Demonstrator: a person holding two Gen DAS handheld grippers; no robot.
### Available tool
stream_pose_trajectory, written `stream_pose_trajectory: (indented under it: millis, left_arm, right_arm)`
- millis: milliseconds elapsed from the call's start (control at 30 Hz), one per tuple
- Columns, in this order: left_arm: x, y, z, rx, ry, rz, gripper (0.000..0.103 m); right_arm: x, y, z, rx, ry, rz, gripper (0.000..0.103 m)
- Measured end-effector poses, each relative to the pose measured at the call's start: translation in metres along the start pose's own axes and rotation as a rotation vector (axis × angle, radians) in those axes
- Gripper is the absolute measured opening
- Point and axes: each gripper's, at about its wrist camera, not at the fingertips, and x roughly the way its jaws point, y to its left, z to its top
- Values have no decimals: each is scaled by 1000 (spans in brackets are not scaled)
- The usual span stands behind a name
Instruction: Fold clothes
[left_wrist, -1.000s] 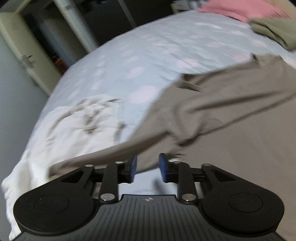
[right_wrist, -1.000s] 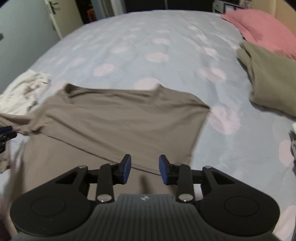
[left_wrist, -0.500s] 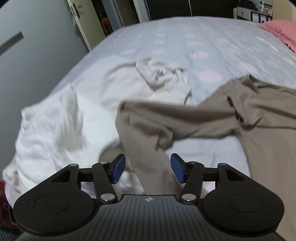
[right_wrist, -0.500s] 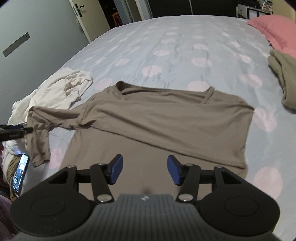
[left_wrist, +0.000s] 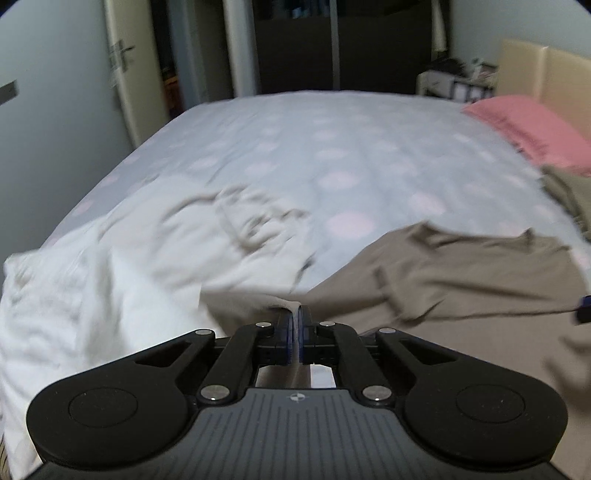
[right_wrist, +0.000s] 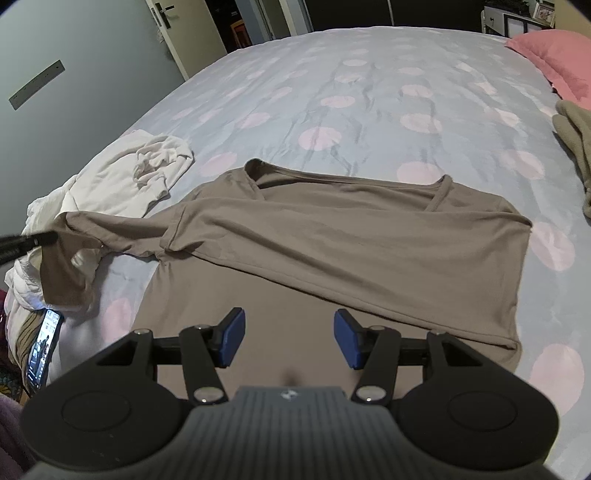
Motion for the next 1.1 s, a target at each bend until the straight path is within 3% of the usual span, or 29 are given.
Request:
stream_pose_trajectory:
  millis: [167, 333, 433, 633, 700, 767, 833, 933, 1033, 1100]
  left_arm:
    - [0, -35, 22, 10, -20, -131, 1]
    - [23, -87, 30, 78, 24, -238, 1]
    - [43, -117, 30, 124, 60, -275, 1]
    - [59, -128, 28, 127, 90, -291, 2]
    - [63, -131, 28, 126, 99, -295, 8]
    - [68, -135, 27, 126, 108, -300, 36]
    - [73, -138, 27, 125, 117, -304, 49]
    - [80, -142, 26, 125, 130, -311, 49]
    - [82, -137, 26, 103, 131, -317, 54]
    - [81, -128, 26, 82, 135, -314, 54]
  right_arm:
    - [5, 8, 5, -17, 8, 36, 57]
    - [7, 17, 9, -50, 14, 70, 57]
    - [7, 23, 12, -67, 17, 100, 57]
    - [15, 31, 13, -115, 37, 118, 64]
    - [18, 32, 13, -115, 45, 126, 64]
    - [19, 34, 12, -124, 48, 138, 64]
    - [19, 40, 11, -152, 41, 147, 64]
    - [21, 50, 8, -207, 31, 164, 63]
    - [28, 64, 7, -248, 32, 227, 48]
    - [36, 74, 6, -274, 38, 255, 46]
